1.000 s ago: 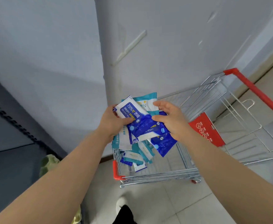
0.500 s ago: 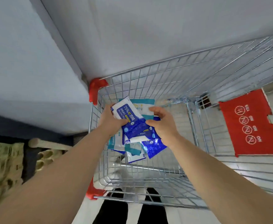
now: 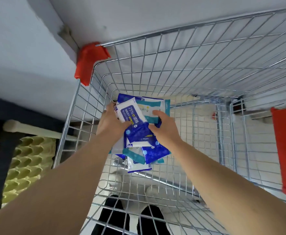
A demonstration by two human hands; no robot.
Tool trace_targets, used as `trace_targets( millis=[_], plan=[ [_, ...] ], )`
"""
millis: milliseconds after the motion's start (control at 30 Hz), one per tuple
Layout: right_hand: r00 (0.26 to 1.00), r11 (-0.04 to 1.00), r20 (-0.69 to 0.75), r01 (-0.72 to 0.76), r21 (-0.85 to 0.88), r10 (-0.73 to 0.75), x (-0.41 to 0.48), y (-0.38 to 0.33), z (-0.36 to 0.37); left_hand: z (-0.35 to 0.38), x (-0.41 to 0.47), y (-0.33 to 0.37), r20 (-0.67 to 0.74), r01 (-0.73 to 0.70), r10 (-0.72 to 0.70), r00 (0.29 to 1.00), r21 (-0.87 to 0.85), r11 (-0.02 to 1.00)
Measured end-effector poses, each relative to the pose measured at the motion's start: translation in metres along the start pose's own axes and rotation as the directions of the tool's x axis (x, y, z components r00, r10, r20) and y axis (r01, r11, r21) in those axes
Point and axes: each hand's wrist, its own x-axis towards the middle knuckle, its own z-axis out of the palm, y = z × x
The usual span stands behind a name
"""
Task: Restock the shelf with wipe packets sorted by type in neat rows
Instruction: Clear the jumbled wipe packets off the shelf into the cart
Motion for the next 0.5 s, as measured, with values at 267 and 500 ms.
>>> trace_targets(
  millis=[267,500],
  plan=[
    [0.952,0.856,0.066,0.297,-0.423,-0.297,-0.022,-0.053,-0.048,-0.044,-0.049,0.037,-0.062,-0.143,0.226,0.972,0.608,0.781],
    [0.799,0.614,0.144,0.550,-0.566,-0.583,-0.085,-0.173,-0.111,-0.141,-0.130,0.095,-0.188,-0.128,0.363,0.913,0.713,0.689]
  ],
)
